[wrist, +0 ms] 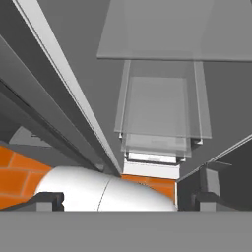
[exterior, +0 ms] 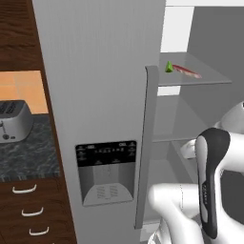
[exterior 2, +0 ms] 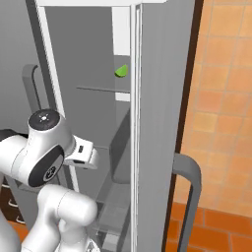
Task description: Place one lemon wedge and one steak in each tupperware on the nearby counter, to pack two identical lunches.
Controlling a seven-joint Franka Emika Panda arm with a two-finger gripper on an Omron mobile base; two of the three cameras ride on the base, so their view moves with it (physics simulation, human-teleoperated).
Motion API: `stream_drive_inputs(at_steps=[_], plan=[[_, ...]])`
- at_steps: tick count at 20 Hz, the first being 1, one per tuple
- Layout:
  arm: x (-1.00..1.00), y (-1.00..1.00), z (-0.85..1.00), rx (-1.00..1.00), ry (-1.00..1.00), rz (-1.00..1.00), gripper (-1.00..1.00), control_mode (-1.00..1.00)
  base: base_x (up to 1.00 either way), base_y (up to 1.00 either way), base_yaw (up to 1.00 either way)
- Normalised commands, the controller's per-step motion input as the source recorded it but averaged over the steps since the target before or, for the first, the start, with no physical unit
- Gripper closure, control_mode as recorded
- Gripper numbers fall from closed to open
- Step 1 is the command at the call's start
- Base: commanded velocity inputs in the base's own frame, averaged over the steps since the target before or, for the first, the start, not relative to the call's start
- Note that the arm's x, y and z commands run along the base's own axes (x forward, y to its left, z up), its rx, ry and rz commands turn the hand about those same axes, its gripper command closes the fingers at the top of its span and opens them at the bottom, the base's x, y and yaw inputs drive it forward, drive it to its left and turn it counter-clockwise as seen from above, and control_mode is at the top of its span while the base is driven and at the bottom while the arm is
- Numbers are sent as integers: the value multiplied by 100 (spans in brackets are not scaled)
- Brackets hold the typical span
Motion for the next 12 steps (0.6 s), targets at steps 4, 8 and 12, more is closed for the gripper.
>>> stream_drive_inputs(at_steps=[4,8,12], plan=[[3,-11,0,0,-4,0,-100,-100,1,-14,0],[19,-16,24,0,-26,0,-100,-100,0,0,0],[49,-13,92,0,-14,0,-100,-100,0,0,0]])
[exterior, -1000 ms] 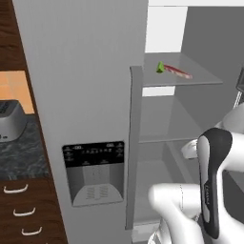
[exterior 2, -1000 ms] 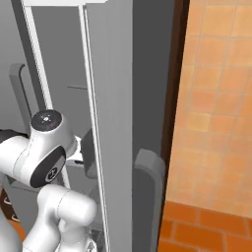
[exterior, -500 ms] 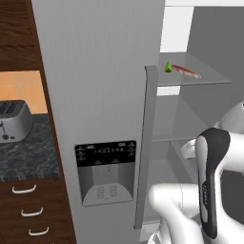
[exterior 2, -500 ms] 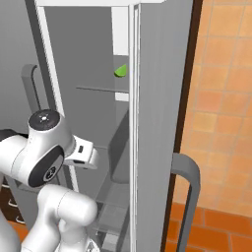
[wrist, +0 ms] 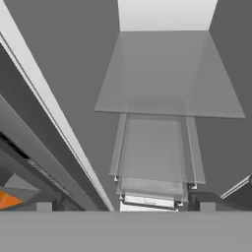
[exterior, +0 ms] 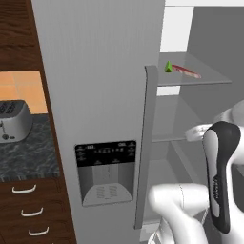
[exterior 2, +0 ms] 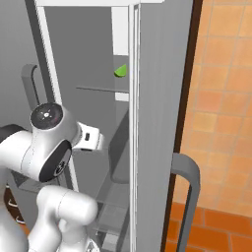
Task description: Place one lemon wedge and one steak in each tupperware on the nearby counter, to pack two identical lunches.
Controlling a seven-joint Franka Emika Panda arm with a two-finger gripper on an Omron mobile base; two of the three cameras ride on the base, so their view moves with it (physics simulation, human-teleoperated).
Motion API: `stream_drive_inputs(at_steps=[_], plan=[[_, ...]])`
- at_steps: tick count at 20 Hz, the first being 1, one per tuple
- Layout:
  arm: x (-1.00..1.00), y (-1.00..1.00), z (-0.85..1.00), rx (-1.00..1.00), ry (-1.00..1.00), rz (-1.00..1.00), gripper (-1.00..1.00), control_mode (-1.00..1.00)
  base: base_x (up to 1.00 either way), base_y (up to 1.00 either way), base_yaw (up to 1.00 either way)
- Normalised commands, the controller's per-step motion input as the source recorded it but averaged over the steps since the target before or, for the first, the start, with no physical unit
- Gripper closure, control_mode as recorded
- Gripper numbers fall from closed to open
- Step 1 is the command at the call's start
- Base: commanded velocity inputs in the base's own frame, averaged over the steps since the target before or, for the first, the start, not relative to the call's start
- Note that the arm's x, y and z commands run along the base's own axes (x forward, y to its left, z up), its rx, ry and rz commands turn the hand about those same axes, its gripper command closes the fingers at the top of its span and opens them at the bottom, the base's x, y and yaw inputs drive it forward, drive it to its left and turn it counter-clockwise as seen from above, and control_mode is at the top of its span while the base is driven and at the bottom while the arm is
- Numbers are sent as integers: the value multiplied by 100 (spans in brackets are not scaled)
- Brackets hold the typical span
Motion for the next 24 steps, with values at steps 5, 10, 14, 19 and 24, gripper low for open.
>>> stream_drive_inputs(at_steps=[5,10,14,19,24], plan=[[42,-5,92,1,-9,0,-100,-100,0,0,0],[37,-12,34,-5,-7,2,-100,-100,0,0,0],[32,-18,39,-4,-9,9,-100,-100,0,0,0],[55,-4,35,-6,-4,12,-100,-100,0,0,0],[59,-12,23,-3,0,4,-100,-100,0,0,0]])
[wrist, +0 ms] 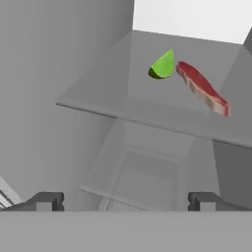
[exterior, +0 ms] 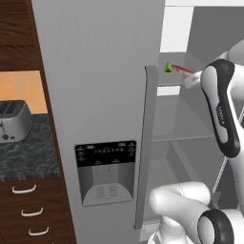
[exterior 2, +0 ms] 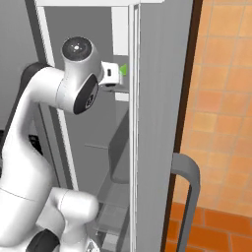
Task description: Place one lemon wedge and one steak in each tupperware on the nearby counter, to pack two identical lunches.
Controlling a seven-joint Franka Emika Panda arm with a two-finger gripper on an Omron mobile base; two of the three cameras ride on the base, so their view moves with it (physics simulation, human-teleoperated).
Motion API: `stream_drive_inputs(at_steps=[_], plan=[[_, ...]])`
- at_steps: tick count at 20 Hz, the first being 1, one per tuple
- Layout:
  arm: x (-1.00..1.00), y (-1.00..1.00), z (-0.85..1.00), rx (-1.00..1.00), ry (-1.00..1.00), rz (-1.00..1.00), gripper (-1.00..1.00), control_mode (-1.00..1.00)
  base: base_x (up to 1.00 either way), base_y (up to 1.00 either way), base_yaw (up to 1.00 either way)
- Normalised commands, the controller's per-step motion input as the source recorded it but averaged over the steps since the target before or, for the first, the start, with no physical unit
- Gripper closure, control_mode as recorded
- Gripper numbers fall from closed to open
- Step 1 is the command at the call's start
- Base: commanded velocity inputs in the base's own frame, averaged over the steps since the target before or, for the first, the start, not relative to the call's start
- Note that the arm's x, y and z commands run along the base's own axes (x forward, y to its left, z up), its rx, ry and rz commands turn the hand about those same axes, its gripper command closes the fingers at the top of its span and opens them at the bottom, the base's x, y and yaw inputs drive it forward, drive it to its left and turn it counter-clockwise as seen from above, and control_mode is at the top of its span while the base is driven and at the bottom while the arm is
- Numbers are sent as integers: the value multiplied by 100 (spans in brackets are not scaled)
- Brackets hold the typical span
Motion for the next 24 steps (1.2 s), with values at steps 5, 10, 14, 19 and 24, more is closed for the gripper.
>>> stream_drive_inputs(at_steps=[5,10,14,19,24], plan=[[59,-24,2,0,2,0,-100,-100,0,0,0],[67,-35,-5,0,0,0,-100,-100,0,0,0],[78,-28,0,0,2,2,-100,-100,0,0,0],[70,-18,-3,0,10,6,-100,-100,0,0,0],[55,-30,-8,0,4,9,-100,-100,0,0,0]])
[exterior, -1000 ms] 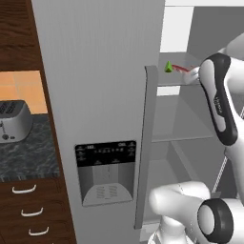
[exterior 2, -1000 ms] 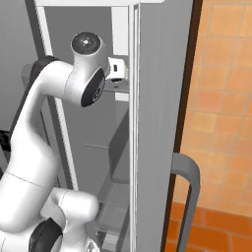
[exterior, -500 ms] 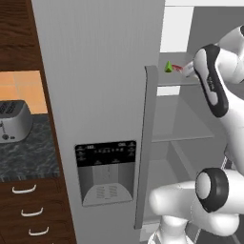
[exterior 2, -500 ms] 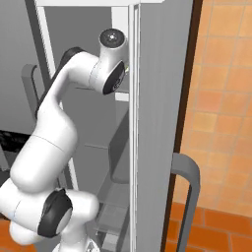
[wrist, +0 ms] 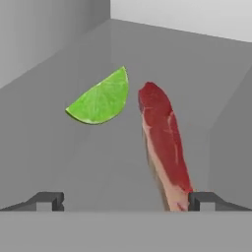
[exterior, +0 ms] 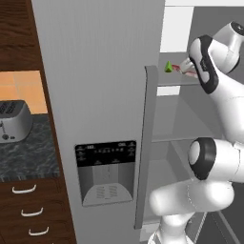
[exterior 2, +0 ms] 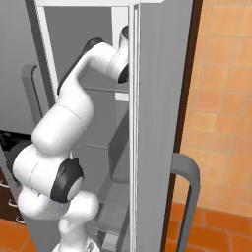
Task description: Place one lemon wedge and one steak in each tupperware on the nearby counter, to pack two identical lunches.
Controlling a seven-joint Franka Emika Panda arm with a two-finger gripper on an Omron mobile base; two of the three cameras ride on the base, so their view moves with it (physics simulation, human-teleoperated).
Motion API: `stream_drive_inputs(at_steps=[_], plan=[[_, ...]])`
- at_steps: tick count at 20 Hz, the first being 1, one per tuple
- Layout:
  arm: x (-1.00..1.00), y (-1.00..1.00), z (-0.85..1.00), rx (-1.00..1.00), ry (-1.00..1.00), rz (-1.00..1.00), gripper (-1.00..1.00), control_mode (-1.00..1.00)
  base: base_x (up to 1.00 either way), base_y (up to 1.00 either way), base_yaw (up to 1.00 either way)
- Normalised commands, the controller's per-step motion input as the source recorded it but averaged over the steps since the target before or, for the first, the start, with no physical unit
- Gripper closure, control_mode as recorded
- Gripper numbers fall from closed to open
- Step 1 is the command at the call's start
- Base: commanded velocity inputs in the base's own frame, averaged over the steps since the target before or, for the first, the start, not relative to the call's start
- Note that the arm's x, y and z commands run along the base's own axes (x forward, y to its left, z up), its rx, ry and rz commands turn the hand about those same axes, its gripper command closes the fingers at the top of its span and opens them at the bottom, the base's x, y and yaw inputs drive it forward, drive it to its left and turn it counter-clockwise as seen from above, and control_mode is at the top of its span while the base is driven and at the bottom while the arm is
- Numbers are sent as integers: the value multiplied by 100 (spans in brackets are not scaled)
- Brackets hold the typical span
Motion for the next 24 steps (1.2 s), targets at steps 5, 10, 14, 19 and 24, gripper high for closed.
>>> stream_drive_inputs(at_steps=[5,10,14,19,24], plan=[[56,-11,-25,-1,0,10,-100,-100,0,0,0],[54,-6,-25,-3,0,7,-100,-100,0,0,0],[53,-10,-15,-5,0,1,-100,-100,0,0,0],[37,-19,-13,-4,0,0,-100,-100,0,0,0],[2,-6,-53,-7,0,0,-100,-100,0,0,0]])
